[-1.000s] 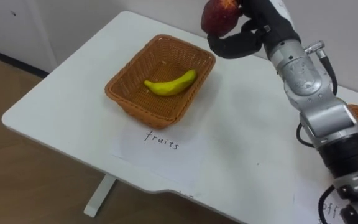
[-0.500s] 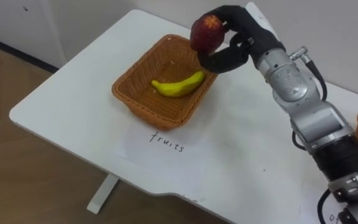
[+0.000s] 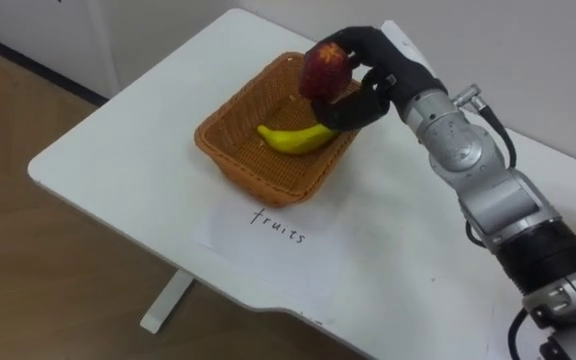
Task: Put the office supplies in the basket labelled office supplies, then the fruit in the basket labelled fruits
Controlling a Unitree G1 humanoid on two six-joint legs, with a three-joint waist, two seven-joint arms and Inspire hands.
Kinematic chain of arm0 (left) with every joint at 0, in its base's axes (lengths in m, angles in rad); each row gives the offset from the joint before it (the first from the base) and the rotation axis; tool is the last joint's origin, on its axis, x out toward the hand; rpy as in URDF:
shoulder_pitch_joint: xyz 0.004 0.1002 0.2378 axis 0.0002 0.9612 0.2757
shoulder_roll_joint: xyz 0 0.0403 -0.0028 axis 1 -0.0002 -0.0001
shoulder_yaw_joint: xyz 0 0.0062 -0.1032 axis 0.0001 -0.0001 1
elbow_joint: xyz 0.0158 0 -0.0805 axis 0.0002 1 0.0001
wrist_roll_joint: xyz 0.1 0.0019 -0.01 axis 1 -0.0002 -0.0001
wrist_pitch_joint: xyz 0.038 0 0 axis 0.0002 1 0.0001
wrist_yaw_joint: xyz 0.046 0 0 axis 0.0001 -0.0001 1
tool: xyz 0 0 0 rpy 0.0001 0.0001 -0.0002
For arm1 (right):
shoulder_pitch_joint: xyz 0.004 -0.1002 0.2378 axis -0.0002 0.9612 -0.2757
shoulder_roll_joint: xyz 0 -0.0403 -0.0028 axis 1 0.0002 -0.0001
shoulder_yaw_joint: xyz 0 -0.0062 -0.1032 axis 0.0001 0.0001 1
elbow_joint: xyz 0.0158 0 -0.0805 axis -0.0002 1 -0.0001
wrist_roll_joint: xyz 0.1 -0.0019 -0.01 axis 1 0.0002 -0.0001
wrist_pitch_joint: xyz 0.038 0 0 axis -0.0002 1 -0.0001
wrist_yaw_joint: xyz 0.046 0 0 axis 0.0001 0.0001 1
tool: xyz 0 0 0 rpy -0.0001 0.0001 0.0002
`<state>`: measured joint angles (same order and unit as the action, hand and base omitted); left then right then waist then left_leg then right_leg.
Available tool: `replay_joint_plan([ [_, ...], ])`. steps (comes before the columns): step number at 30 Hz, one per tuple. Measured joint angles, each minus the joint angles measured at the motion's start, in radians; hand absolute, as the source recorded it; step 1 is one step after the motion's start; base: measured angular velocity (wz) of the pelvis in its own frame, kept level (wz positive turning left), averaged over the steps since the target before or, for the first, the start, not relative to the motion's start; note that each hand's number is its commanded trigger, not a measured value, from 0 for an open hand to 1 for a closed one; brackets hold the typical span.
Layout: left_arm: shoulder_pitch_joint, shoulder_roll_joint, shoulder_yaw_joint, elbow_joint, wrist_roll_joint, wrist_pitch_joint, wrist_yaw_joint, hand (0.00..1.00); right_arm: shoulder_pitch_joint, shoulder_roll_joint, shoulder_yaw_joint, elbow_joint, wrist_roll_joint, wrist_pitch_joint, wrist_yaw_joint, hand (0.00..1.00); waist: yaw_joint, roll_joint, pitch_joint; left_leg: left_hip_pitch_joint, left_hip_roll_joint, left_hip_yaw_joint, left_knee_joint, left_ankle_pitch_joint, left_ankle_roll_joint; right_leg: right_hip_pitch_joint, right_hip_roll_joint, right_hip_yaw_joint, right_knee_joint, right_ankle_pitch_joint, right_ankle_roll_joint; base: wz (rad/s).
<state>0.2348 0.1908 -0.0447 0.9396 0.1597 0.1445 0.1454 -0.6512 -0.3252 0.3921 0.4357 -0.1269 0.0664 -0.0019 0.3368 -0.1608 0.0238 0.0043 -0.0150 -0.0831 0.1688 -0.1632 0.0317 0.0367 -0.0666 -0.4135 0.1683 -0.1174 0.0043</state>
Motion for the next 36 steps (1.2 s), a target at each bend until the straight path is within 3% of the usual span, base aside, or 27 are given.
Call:
replay_joint_plan([
  [13, -0.011, 0.000, 0.002, 0.012, 0.036, 0.001, -0.023, 0.00, 0.000, 0.008, 0.022, 0.113, 0.003, -0.001, -0.009, 1.00, 0.023, -0.002, -0.0005, -0.001, 0.001, -0.003, -0.003, 0.000, 0.000, -0.001, 0.001, 0.002, -0.002, -0.001, 0.001, 0.01],
  [24, -0.010, -0.001, 0.033, 0.010, 0.051, 0.006, -0.055, 0.00, 0.000, 0.014, 0.024, 0.113, 0.003, 0.001, -0.004, 1.00, 0.056, -0.025, -0.0016, -0.003, 0.000, -0.004, 0.000, 0.000, 0.000, -0.001, 0.001, 0.001, -0.001, -0.001, 0.001, 0.00],
  [31, -0.005, 0.001, 0.041, 0.009, 0.051, 0.011, -0.071, 0.00, 0.000, 0.027, 0.025, 0.126, 0.003, 0.001, 0.003, 1.00, 0.058, -0.027, -0.0008, -0.006, -0.001, -0.007, 0.003, 0.000, 0.000, -0.001, 0.000, 0.000, -0.002, -0.001, 0.001, 0.00],
  [32, -0.005, 0.000, 0.041, 0.008, 0.050, 0.011, -0.072, 0.00, 0.000, 0.033, 0.025, 0.140, 0.003, 0.001, 0.003, 0.91, 0.057, -0.027, -0.0006, -0.007, -0.001, -0.007, 0.004, 0.000, 0.000, -0.001, 0.000, 0.000, -0.002, -0.001, 0.001, 0.00],
  [33, -0.005, 0.000, 0.041, 0.008, 0.050, 0.011, -0.072, 0.00, 0.000, 0.038, 0.025, 0.153, 0.003, 0.001, 0.003, 0.67, 0.057, -0.026, -0.0002, -0.008, -0.001, -0.008, 0.006, 0.000, 0.000, -0.001, 0.000, 0.000, -0.002, -0.001, 0.001, 0.00],
  [35, -0.004, 0.000, 0.041, 0.009, 0.050, 0.011, -0.072, 0.00, 0.000, 0.045, 0.025, 0.166, 0.003, 0.001, 0.003, 0.34, 0.057, -0.026, 0.0001, -0.010, -0.002, -0.008, 0.008, 0.000, 0.000, -0.002, 0.000, 0.000, -0.002, -0.001, 0.001, 0.00],
  [36, -0.004, 0.000, 0.042, 0.009, 0.050, 0.011, -0.073, 0.00, 0.000, 0.046, 0.025, 0.169, 0.003, 0.001, 0.004, 0.10, 0.057, -0.026, 0.0001, -0.010, -0.002, -0.008, 0.008, 0.000, 0.000, -0.002, 0.000, 0.000, -0.002, -0.001, 0.001, 0.00],
])
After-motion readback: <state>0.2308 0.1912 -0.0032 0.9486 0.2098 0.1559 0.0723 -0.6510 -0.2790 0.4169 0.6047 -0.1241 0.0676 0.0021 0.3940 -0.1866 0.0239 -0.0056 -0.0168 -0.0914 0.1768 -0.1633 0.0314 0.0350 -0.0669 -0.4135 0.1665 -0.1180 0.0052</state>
